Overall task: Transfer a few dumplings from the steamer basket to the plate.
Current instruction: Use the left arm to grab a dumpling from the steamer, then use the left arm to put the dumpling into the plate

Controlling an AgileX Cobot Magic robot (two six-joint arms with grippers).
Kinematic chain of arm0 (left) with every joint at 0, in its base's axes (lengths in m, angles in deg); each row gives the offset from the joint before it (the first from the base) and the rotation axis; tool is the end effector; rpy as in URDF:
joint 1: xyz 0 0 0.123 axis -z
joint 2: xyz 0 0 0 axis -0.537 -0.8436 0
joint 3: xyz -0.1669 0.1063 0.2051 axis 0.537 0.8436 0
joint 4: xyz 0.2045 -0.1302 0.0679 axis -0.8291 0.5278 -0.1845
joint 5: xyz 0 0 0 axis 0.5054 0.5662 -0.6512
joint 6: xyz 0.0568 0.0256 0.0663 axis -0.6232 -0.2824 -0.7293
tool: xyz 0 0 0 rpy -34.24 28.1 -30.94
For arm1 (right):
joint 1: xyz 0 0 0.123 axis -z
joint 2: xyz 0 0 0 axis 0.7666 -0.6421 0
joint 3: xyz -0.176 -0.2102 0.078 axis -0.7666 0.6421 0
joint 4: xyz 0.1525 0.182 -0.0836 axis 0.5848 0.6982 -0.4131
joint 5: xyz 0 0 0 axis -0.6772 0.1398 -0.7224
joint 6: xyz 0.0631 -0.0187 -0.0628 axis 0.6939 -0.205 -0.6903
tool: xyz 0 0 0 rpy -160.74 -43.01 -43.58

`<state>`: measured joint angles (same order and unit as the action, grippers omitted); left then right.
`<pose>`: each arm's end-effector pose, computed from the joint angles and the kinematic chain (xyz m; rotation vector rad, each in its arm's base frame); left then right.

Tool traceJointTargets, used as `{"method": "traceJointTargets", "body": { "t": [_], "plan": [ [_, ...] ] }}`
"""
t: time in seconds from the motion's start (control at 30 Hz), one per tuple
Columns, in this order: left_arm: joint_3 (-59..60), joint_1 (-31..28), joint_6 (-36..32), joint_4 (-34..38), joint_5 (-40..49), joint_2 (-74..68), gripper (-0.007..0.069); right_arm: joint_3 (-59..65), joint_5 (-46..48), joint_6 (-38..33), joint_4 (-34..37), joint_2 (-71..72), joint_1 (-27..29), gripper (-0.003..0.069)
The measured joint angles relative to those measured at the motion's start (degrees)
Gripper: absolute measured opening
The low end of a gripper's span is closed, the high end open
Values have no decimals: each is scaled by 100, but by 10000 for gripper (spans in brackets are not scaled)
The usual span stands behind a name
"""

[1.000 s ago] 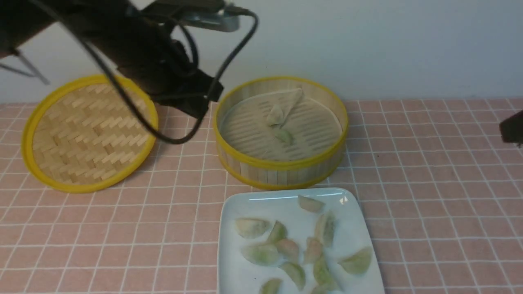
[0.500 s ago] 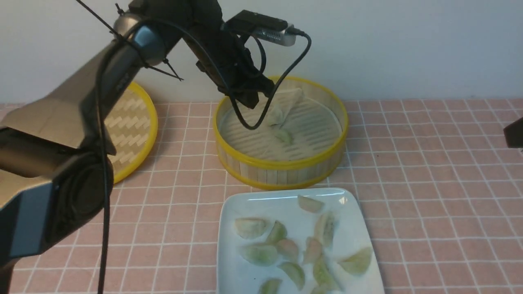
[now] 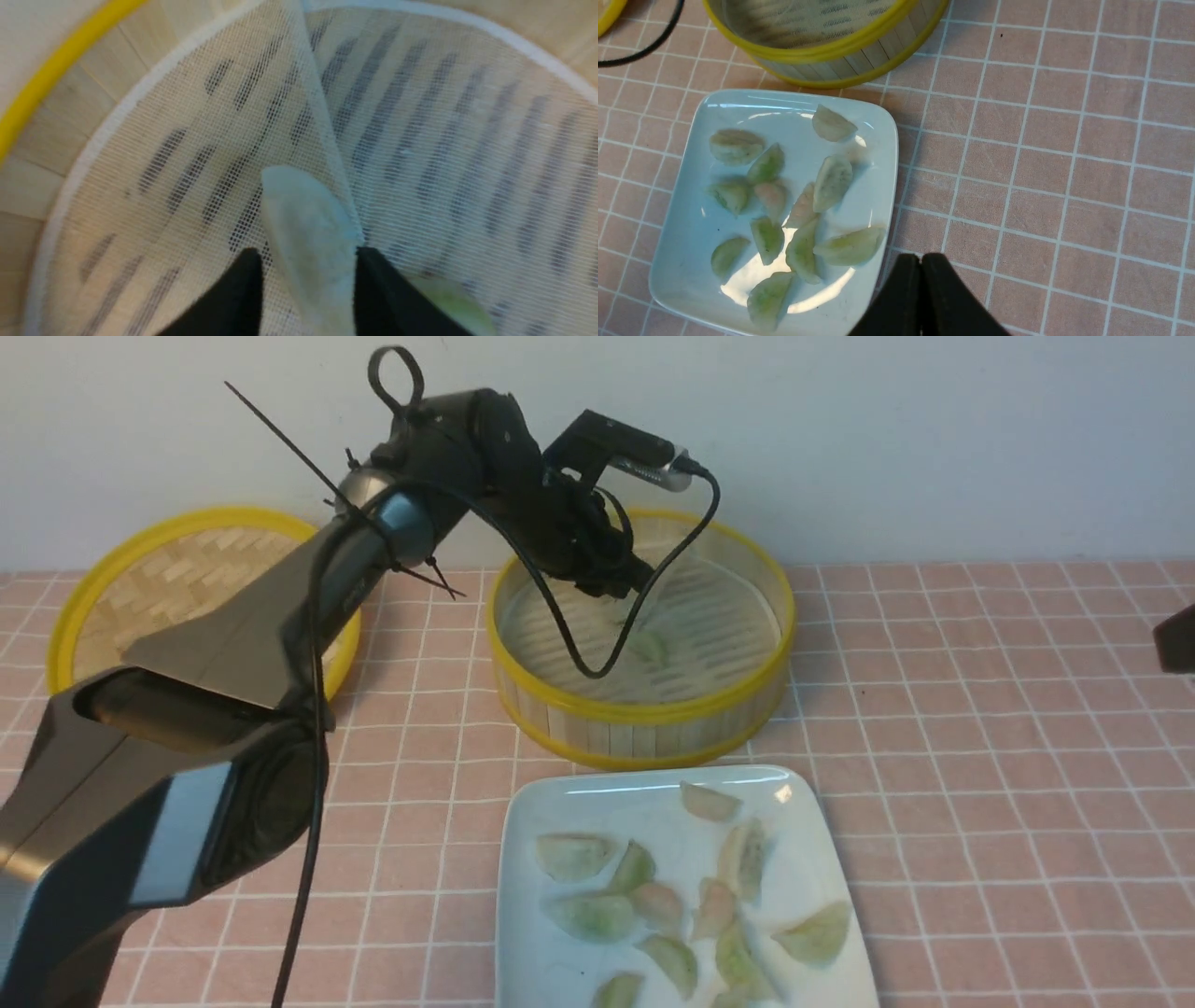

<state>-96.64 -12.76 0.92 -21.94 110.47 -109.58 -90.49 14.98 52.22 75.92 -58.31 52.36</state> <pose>0.5248 -0.2131 0.1840 0.7812 2.3338 -0.3811 0.2079 0.0259 0.3782 -0.2371 2.5894 0.4545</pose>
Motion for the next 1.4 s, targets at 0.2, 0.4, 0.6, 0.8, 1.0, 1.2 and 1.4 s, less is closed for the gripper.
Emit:
{"method": "traceJointTargets", "body": {
  "t": [0.2, 0.4, 0.6, 0.8, 1.0, 1.2, 1.4],
  "plan": [
    [0, 0, -7, 39, -351, -319, 375, 0, 0, 14, 0, 0, 0, -10],
    [-11, 0, -7, 129, -470, -358, 239, 0, 0, 18, 0, 0, 0, -10],
    [-215, 0, -7, 103, 38, -321, 239, 0, 0, 18, 6, 0, 0, -10],
    [-636, 0, 57, 99, 950, -143, 239, 0, 0, 18, 17, 0, 0, -10],
    [-1229, 0, 236, -5, 1954, 120, 239, 0, 0, 18, 46, 23, 0, -10],
    [-1033, 8, 1066, -105, 2056, 864, 239, 0, 7, 18, 8, 301, 0, -10],
    [1366, 318, 1189, -157, 2056, 2462, 239, 0, 28, 18, -236, 803, 0, -10]
  ]
}}
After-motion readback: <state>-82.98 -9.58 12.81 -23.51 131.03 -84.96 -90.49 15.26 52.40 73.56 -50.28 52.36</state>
